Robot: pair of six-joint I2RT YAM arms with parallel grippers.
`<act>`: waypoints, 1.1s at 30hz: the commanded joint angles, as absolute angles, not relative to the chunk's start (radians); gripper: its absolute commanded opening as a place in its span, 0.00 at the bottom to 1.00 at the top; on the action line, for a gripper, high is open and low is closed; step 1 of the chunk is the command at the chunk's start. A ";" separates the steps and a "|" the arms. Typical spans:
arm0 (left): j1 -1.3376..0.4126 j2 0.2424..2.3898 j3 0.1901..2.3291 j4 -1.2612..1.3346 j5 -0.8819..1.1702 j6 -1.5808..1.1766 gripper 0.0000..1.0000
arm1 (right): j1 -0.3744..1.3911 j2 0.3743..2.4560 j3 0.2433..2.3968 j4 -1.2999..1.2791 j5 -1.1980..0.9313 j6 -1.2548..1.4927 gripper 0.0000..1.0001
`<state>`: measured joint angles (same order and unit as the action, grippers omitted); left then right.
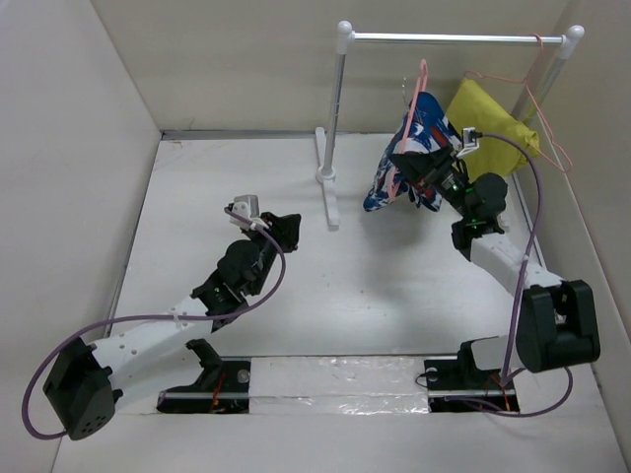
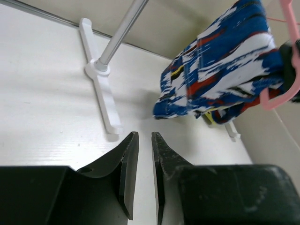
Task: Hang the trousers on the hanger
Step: Place the hanger at the clothesline.
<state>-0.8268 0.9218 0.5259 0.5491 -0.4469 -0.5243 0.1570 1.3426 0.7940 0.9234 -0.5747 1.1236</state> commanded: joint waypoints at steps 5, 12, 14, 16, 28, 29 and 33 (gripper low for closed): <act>-0.821 0.862 0.457 0.623 -0.479 -0.459 0.21 | 0.124 1.391 1.058 1.209 -0.523 1.141 0.00; -0.821 0.842 0.453 0.621 -0.463 -0.457 0.25 | 0.083 1.514 1.195 1.230 -0.523 1.201 0.00; -0.821 0.850 0.457 0.612 -0.465 -0.459 0.26 | 0.072 1.557 1.236 1.232 -0.529 1.223 0.00; -0.821 0.850 0.463 0.603 -0.460 -0.460 0.26 | 0.063 1.594 1.262 1.217 -0.531 1.226 0.00; -0.821 0.877 0.463 0.611 -0.472 -0.465 0.28 | 0.009 1.750 1.410 1.281 -0.580 1.327 0.00; -0.821 0.879 0.469 0.603 -0.469 -0.465 0.28 | 0.009 1.753 1.401 1.288 -0.581 1.331 0.00; -0.821 0.877 0.454 0.621 -0.486 -0.463 0.29 | 0.000 1.756 1.330 1.313 -0.578 1.327 0.00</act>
